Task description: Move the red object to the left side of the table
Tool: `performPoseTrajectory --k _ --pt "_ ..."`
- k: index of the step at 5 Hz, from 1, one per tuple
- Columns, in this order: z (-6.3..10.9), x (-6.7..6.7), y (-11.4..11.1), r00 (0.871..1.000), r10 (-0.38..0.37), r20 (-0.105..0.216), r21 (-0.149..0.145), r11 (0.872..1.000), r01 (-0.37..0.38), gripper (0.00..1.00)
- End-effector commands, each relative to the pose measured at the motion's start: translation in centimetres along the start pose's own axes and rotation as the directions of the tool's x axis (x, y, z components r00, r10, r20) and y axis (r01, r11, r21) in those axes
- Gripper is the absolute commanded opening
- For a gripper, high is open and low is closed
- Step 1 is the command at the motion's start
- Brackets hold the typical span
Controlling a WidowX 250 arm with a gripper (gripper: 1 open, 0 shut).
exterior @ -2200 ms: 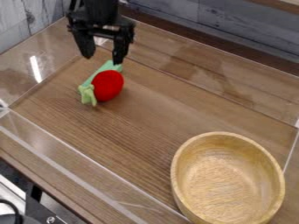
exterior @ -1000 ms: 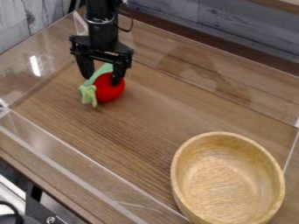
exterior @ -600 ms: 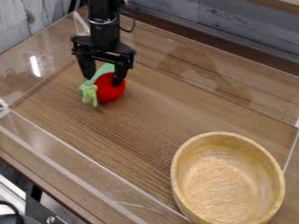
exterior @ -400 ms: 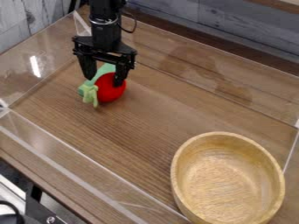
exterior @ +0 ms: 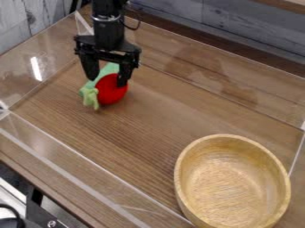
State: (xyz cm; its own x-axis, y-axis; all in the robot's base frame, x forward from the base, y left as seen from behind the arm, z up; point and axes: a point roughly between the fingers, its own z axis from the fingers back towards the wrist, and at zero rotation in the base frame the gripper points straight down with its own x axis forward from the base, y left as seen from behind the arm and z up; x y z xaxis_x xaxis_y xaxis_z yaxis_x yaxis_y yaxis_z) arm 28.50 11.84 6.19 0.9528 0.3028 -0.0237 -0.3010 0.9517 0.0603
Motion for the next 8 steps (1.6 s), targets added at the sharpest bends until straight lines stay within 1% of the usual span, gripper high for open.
performPoseTrajectory --k 1,2,3,6,8 --pt "3.7 0.6 -0.5 0.996 0.001 0.086 -0.013 1.000 0.000 1.00" --pt "5.4 0.0 -1.3 0.995 -0.007 0.100 -0.032 0.999 0.010 1.00" --pt "6.0 -0.5 -1.8 0.995 -0.016 0.101 -0.042 0.999 0.021 1.00" --pt "3.7 0.5 -0.9 0.996 0.006 0.084 -0.020 1.000 -0.005 1.00" --pt "2.5 0.5 -1.0 0.998 0.006 0.066 -0.013 1.000 -0.005 1.00"
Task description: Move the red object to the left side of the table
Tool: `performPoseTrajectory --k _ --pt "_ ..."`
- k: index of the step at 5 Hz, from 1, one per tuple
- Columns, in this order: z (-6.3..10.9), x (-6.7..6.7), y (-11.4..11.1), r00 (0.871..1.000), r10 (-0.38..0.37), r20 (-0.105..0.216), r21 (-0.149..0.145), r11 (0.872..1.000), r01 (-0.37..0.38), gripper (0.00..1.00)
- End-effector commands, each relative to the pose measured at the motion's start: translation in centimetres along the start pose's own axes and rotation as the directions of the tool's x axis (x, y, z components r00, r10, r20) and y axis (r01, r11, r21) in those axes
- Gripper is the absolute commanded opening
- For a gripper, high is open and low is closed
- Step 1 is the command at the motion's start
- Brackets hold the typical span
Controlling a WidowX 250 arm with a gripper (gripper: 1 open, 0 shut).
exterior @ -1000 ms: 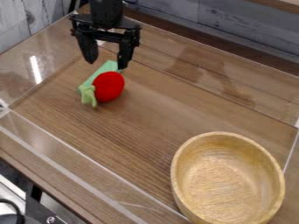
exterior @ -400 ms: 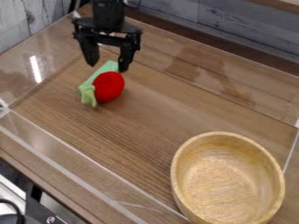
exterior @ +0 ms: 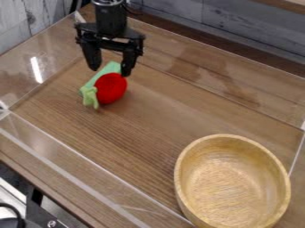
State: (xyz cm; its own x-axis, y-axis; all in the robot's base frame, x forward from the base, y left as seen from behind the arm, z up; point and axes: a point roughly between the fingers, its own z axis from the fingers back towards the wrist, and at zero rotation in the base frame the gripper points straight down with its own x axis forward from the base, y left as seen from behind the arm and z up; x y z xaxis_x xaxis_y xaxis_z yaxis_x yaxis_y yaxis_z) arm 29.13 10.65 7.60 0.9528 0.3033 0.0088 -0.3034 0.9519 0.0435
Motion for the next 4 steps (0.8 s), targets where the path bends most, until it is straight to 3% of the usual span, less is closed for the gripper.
performPoseTrajectory --k 1,4 --pt "1.4 0.1 0.0 0.999 0.000 0.033 -0.002 1.000 0.000 1.00" --pt "3.1 -0.8 -0.6 0.999 -0.012 0.040 -0.024 1.000 0.013 1.00"
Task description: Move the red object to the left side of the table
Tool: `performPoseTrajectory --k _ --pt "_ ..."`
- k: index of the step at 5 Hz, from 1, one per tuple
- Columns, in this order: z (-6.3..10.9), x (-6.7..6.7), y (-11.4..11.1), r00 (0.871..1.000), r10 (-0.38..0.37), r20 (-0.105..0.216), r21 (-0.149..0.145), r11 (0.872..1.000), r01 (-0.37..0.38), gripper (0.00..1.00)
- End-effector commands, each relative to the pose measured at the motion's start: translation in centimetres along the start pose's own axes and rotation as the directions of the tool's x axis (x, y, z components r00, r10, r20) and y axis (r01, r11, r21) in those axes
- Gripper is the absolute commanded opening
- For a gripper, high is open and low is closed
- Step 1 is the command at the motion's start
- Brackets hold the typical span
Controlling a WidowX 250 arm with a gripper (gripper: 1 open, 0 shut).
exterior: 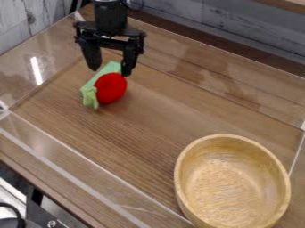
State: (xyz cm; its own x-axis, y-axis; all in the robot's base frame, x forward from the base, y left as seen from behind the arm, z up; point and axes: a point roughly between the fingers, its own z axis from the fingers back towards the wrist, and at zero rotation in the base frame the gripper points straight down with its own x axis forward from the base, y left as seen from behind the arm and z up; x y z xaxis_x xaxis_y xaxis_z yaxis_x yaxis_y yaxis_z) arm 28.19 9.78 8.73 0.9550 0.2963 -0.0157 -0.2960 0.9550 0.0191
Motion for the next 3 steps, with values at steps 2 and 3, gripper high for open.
performPoseTrajectory --k 2,3 --pt "1.25 0.38 -0.03 0.999 -0.005 0.054 0.006 1.000 0.004 1.00" --pt "0.73 0.49 0.08 0.999 -0.003 0.047 0.010 1.000 0.002 1.00"
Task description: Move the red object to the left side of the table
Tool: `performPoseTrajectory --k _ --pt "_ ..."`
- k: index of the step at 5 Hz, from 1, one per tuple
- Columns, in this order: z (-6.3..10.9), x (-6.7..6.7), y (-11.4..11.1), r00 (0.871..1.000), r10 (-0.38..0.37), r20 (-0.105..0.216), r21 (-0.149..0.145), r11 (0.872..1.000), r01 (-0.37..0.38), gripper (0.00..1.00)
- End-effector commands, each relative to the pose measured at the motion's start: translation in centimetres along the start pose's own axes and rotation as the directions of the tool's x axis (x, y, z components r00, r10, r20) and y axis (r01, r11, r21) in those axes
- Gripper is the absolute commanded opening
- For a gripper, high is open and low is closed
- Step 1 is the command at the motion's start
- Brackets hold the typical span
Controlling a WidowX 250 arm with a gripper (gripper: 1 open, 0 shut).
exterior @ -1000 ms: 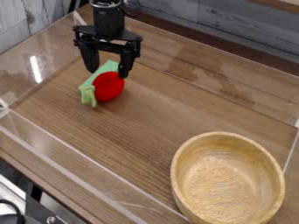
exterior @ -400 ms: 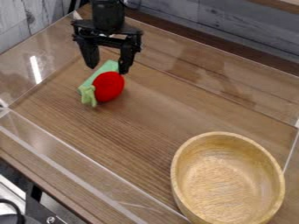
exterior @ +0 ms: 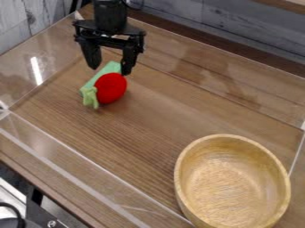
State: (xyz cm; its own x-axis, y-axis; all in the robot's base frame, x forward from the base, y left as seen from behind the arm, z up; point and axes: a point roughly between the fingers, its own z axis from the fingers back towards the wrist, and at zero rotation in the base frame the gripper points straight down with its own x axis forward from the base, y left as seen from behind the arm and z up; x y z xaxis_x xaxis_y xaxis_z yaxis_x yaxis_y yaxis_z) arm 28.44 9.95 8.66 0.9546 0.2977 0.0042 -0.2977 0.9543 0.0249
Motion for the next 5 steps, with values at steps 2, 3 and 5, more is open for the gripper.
performPoseTrajectory --k 2,3,5 --pt "0.5 0.1 0.0 1.000 -0.005 0.019 0.004 1.000 0.005 1.00" --pt "0.7 -0.1 0.0 1.000 -0.006 0.017 0.001 1.000 0.006 1.00" --pt "-1.0 0.4 0.3 1.000 0.005 0.007 0.020 1.000 -0.005 1.00"
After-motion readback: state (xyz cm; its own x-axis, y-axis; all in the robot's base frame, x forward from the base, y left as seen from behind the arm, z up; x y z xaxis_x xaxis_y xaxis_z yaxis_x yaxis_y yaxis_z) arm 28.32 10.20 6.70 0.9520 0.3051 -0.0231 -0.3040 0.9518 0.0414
